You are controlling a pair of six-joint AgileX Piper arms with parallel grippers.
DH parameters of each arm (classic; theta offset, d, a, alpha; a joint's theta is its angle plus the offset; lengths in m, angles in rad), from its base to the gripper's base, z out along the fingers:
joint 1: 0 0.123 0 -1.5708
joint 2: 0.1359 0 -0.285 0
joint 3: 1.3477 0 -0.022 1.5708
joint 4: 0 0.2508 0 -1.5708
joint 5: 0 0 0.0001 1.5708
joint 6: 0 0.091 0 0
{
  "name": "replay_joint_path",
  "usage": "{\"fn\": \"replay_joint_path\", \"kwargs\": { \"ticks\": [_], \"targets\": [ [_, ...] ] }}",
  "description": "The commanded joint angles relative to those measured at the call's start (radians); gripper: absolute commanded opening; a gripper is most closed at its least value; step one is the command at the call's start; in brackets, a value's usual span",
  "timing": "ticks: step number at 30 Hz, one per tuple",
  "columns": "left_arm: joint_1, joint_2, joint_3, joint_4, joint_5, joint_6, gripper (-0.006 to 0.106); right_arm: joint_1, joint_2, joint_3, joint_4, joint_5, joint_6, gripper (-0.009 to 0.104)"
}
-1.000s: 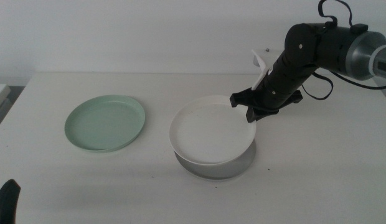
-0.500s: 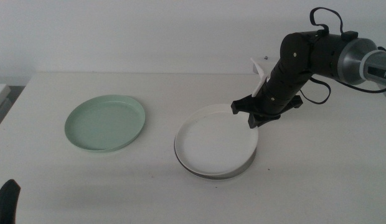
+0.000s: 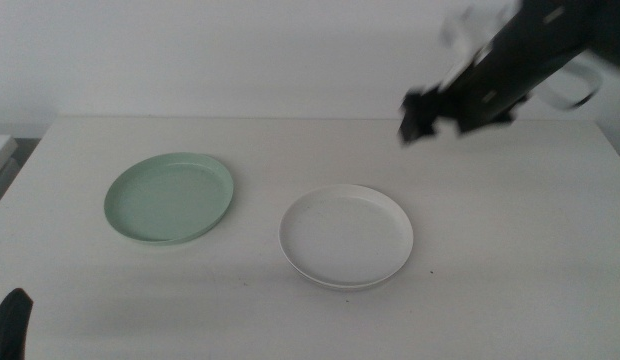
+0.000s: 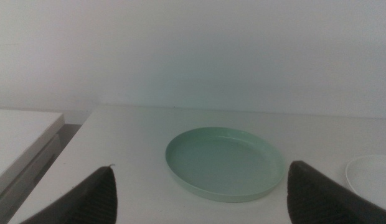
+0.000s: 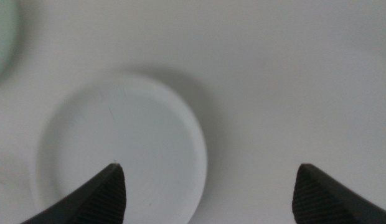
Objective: Stack the three bowls on top of each other.
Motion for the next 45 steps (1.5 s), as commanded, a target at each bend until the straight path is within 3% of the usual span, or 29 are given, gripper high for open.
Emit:
{"fn": "replay_joint_path", "kwargs": {
  "ticks": [1,3,9,13,21,35,39,45],
  "targets": [
    [-0.004,-0.003,0.0,0.002,-0.013,-0.005,0.094,-0.022,-0.115,0.001,-0.008,0.019,-0.04,0.069],
    [-0.004,-0.003,0.0,0.002,-0.013,-0.005,0.094,-0.024,-0.208,0.003,0.019,0.042,-0.1,0.069],
    [-0.004,-0.003,0.0,0.002,-0.013,-0.005,0.094,-0.024,-0.457,0.091,0.249,0.045,-0.317,0.069],
    [-0.004,-0.003,0.0,0.002,-0.013,-0.005,0.094,-0.024,-0.625,0.247,0.343,0.014,-0.412,0.069],
    [-0.004,-0.003,0.0,0.002,-0.013,-0.005,0.094,-0.024,-0.935,0.537,0.348,-0.171,-0.426,0.069],
    [-0.004,-0.003,0.0,0.005,-0.013,-0.005,0.094,-0.024,-0.975,0.573,0.348,-0.184,-0.426,0.069],
    [-0.004,0.279,-0.245,-0.006,0.068,-0.005,0.094,-0.024,-0.975,0.573,0.348,-0.184,-0.426,0.069],
    [-0.006,0.57,-0.561,-0.101,0.481,-0.005,0.094,-0.024,-0.975,0.573,0.348,-0.184,-0.426,0.069]
  ]
}}
